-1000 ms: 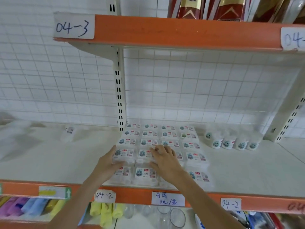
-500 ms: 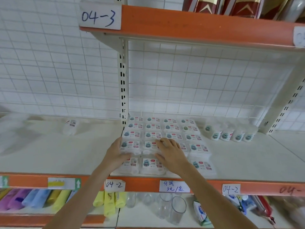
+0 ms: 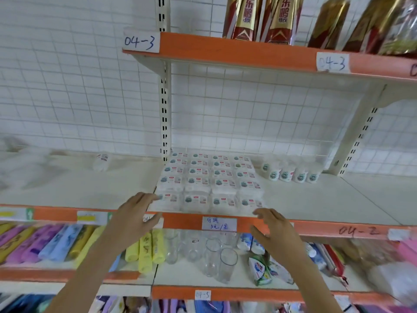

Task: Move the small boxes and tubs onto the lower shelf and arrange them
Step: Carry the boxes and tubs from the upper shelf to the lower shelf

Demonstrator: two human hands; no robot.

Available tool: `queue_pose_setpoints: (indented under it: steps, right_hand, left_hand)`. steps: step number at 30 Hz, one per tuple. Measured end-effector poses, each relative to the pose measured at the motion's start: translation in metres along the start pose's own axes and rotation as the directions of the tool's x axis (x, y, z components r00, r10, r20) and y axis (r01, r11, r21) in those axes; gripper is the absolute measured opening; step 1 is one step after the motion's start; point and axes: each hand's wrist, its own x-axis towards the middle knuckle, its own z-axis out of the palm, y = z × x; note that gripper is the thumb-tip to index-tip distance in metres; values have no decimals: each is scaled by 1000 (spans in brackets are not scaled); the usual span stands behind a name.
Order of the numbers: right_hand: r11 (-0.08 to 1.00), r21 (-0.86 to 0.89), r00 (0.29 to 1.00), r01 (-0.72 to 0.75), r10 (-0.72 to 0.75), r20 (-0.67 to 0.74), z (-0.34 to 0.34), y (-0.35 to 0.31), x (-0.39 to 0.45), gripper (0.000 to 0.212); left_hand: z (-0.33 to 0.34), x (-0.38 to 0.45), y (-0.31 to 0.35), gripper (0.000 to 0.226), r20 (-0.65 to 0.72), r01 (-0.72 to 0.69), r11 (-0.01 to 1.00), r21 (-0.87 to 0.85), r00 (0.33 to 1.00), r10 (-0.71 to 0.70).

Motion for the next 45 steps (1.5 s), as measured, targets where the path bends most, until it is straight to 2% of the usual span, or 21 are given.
queue_pose_setpoints:
  steps: [3,7,9,13,17,23,26,31,36,40,45]
  right_hand:
    - [998,-3,996,-63,63,62,-5,19,-46,27]
    - [992,-31,982,-126,129,137,-10,29,-102,25]
    - [992,-32,977,-118,122,174,-12,26,-124,29]
    - [994,-4,964,-111,109,244,-10,12,-150,30]
    - [996,72,964,-53,32,263,5,-18,-161,32]
    - [972,193,928,134,-192,320,46,-103,-137,31]
    - [935,260,887,241,-320,332,71,-165,-119,34]
    - [872,347,824,346,-459,332,111,-283,-94,36]
    - [852,390,820,350,-480,312,144,-393,-61,34]
    - [850,411,837,330,-465,290,162,-453,-40,32]
    - [867,397,848,300,-433,305,182,-496,-11,34]
  left_hand:
    - [6,-46,19,32,21,16,999,35,1000,-17]
    - [12,-105,41,39,90,51,992,112,994,-62]
    - [7,-133,50,31,113,75,986,151,989,-92]
    - [-13,-187,62,37,167,146,965,220,969,-184]
    - [-47,-241,58,35,144,254,922,293,941,-305]
    - [-117,-321,28,36,-17,563,767,307,809,-587]
    - [-150,-359,7,36,-118,634,710,307,765,-633]
    - [-204,-416,-55,35,-176,700,647,302,708,-684]
    - [-259,-445,-132,33,-204,733,589,340,669,-715]
    - [-298,-444,-188,35,-223,766,562,311,634,-741]
    - [-317,-431,-251,37,-230,756,599,263,652,-722]
